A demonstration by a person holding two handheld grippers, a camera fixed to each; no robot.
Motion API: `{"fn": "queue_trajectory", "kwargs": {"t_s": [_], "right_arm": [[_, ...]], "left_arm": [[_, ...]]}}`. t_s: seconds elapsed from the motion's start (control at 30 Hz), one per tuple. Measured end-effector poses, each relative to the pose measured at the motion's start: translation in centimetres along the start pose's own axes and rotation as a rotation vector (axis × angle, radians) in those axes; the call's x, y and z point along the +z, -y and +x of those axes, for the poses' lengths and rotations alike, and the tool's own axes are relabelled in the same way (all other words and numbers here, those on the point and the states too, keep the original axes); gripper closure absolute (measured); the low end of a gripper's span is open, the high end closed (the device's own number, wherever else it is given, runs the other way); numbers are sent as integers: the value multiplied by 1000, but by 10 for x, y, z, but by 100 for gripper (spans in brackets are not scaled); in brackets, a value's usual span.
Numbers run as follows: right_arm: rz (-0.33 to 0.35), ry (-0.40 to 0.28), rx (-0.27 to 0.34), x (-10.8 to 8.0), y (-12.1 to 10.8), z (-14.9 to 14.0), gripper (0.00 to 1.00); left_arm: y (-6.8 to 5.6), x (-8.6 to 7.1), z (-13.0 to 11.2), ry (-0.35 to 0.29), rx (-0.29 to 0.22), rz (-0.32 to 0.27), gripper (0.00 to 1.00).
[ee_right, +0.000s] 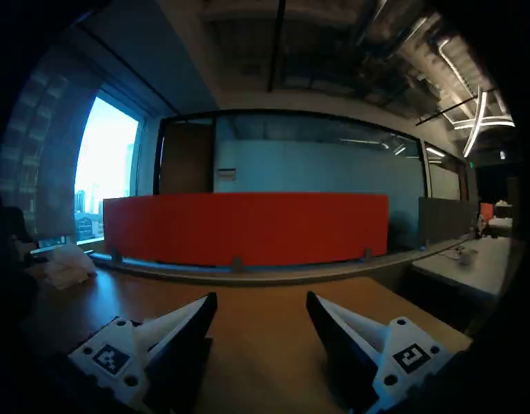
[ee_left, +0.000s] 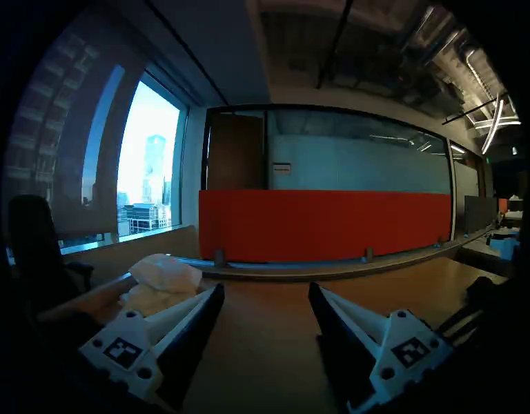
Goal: Fold towel
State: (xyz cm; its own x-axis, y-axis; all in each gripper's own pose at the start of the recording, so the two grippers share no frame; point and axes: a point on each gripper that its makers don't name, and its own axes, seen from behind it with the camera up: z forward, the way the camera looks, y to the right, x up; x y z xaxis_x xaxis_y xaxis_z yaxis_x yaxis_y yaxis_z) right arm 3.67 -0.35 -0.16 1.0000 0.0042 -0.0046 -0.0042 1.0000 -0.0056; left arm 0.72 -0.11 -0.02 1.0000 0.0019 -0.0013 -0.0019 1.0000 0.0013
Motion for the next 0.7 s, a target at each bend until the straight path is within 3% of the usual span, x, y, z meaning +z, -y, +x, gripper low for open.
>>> {"fn": "queue_trajectory", "kwargs": {"t_s": [0.37, 0.7], "right_arm": [[-26, -6, -27, -4, -1, 74, 0], [-9, 24, -53, -5, 3, 95, 0]], "left_arm": [[4, -7, 70, 4, 37, -6, 10], [-1, -7, 89, 39, 50, -50, 10]]}}
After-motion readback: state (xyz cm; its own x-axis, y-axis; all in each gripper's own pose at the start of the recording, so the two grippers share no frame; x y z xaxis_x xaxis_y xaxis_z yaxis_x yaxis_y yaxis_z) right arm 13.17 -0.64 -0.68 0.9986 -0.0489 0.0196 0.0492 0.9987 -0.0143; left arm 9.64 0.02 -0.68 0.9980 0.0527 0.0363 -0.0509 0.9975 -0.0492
